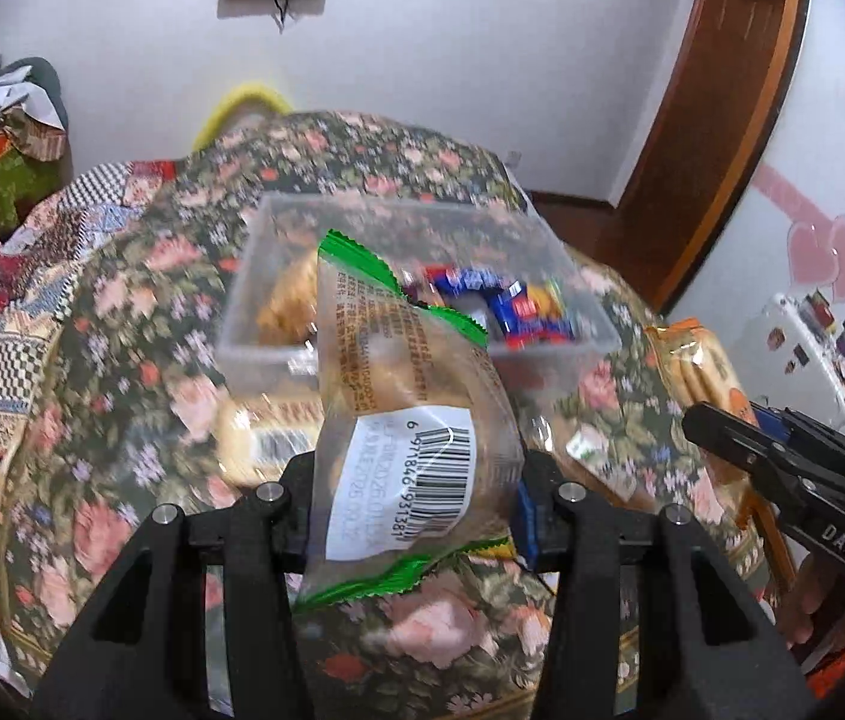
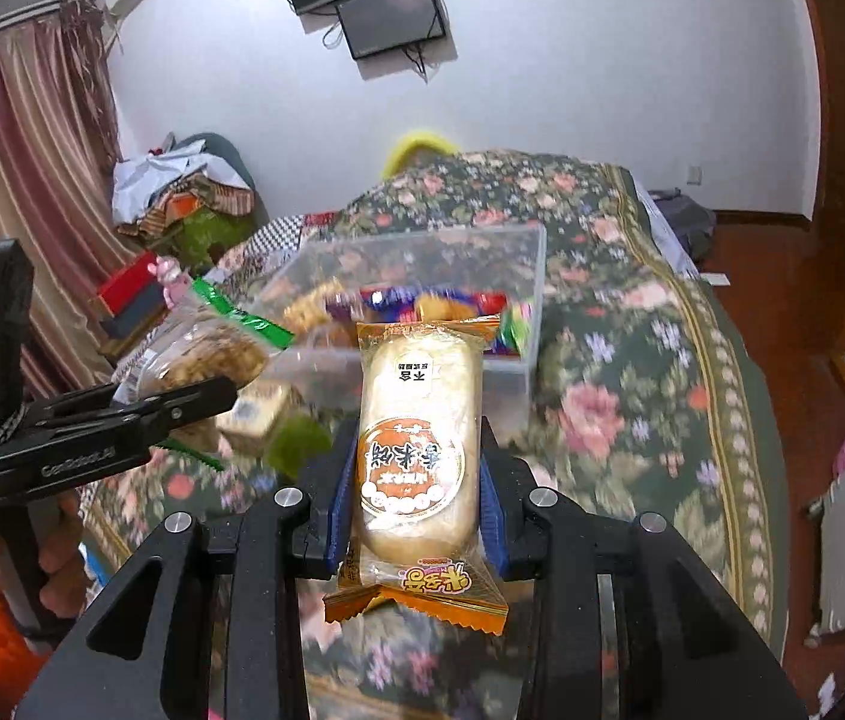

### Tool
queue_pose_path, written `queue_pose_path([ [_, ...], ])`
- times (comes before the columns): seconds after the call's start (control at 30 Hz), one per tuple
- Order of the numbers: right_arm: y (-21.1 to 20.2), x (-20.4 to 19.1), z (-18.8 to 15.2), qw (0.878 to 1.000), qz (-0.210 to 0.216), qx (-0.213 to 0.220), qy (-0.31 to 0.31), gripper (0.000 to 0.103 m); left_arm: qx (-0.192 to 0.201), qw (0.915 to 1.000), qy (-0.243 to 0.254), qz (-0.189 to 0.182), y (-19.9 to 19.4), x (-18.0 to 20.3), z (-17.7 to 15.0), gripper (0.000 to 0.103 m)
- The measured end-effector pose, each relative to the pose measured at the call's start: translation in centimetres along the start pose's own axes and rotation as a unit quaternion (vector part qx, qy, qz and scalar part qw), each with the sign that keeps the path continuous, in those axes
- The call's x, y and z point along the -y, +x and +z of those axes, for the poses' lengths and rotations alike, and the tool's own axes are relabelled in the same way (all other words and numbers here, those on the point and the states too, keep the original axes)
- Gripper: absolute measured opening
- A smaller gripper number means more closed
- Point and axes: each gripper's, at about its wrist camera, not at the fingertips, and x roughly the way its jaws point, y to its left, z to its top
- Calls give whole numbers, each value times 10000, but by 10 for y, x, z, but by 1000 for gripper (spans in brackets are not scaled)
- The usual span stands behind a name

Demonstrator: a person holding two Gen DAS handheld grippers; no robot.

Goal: Organize snacks
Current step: 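Lift the bread bag and cream bread pack into the clear box and open both tools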

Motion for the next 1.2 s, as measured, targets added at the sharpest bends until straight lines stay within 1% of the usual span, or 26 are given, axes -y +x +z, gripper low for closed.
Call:
queue_pose_path([
  [0.27,11,-6,36,9995,-70,288,-129,32,384,9990,-191,128,-8,-23,36,47],
  [0.4,17,-8,53,9988,-144,419,-205,32,467,9981,-269,286,-7,-32,51,47],
  [0.5,23,-8,63,9985,-204,450,-245,32,435,9979,-316,358,1,-39,59,47],
  [0.6,32,-7,70,9982,-266,447,-292,32,383,9979,-260,462,12,-43,63,47],
  [0.7,44,-6,76,9980,-335,407,-350,32,321,9979,-248,500,25,-46,66,47],
  [0.77,49,-3,78,9979,-369,375,-370,32,258,9979,-326,502,37,-50,69,47],
  [0.87,62,1,82,9982,-398,299,-342,32,120,9982,-413,411,53,-52,72,47],
  [1.0,82,8,85,9988,-387,106,-275,32,-6,9986,-367,369,73,-48,74,47],
  [1.2,108,12,87,9987,-423,-122,-246,32,-140,9984,-321,446,97,-43,78,47],
])
